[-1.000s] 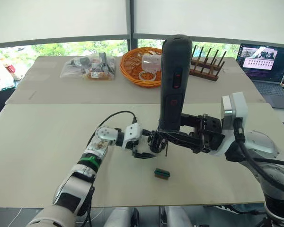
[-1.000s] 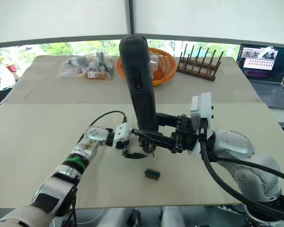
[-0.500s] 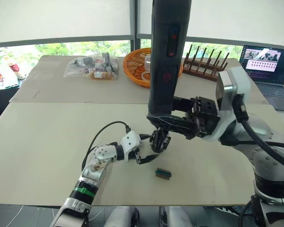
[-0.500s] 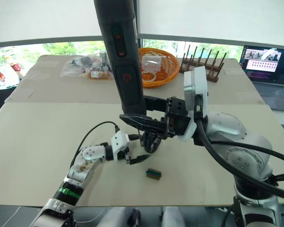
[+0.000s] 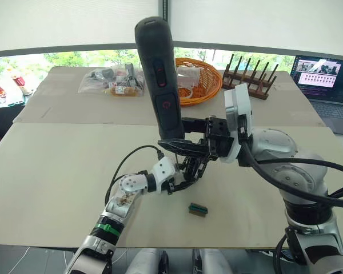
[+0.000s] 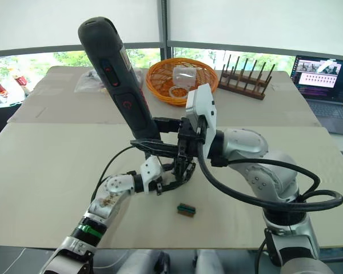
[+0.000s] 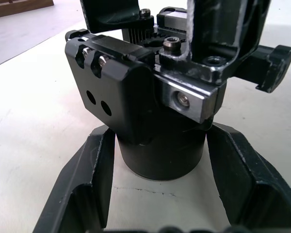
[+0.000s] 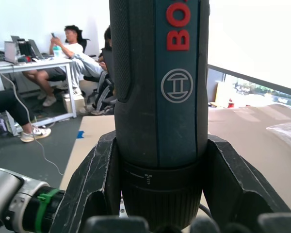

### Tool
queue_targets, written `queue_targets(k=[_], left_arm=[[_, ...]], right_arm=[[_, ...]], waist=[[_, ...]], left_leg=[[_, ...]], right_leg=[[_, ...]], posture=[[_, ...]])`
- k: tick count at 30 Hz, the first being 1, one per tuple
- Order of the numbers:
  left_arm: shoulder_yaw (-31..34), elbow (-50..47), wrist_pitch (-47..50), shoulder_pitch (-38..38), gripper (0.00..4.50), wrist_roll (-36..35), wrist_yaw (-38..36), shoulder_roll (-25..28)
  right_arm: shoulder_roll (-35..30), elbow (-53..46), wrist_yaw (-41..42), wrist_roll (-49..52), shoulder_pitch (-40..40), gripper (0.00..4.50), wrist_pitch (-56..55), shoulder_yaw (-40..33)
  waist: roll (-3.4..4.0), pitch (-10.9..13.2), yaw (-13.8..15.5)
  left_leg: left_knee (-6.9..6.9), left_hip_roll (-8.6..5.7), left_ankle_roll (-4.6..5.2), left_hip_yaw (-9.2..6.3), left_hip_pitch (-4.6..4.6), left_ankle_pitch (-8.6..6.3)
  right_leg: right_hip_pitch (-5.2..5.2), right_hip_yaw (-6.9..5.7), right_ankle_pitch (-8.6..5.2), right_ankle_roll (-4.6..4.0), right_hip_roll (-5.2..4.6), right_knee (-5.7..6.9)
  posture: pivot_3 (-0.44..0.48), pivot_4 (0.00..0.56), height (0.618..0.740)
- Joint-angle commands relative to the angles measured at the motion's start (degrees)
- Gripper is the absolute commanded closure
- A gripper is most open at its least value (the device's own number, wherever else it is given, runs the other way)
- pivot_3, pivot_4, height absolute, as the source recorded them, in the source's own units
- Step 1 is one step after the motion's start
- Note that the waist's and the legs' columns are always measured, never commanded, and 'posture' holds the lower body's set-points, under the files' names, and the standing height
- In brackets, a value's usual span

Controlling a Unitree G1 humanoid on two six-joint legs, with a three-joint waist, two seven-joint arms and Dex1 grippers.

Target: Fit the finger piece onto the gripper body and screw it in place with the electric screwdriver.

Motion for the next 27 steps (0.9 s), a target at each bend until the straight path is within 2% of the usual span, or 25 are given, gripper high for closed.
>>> queue_targets(k=[1,27], left_arm=[[-0.6,0.5,-0.7,-0.3,2.2,-0.2,-0.2,-0.1],[-0.4,-0.4,-1.1,0.4,2.2,-1.0,-1.0,1.5]], right_arm=[[0.9,-1.3,1.2,-1.2,-1.2,2.59,-2.9,-1.5],[2.0,0.5,4.8,-8.6,1.3,2.59,-4.6,-1.3]], waist=[[0.0,0.0,0.0],[0.0,0.0,-0.6]], left_leg=[[0.0,0.0,0.0,0.0,0.0,0.0],[-0.03,0.0,-0.03,0.0,0.01,0.01]], right_leg=[[-0.01,-0.01,0.0,0.0,0.01,0.0],[-0.03,-0.03,0.0,0.0,0.06,0.0]], posture=[[0.0,0.15,0.74],[0.0,0.15,0.74]])
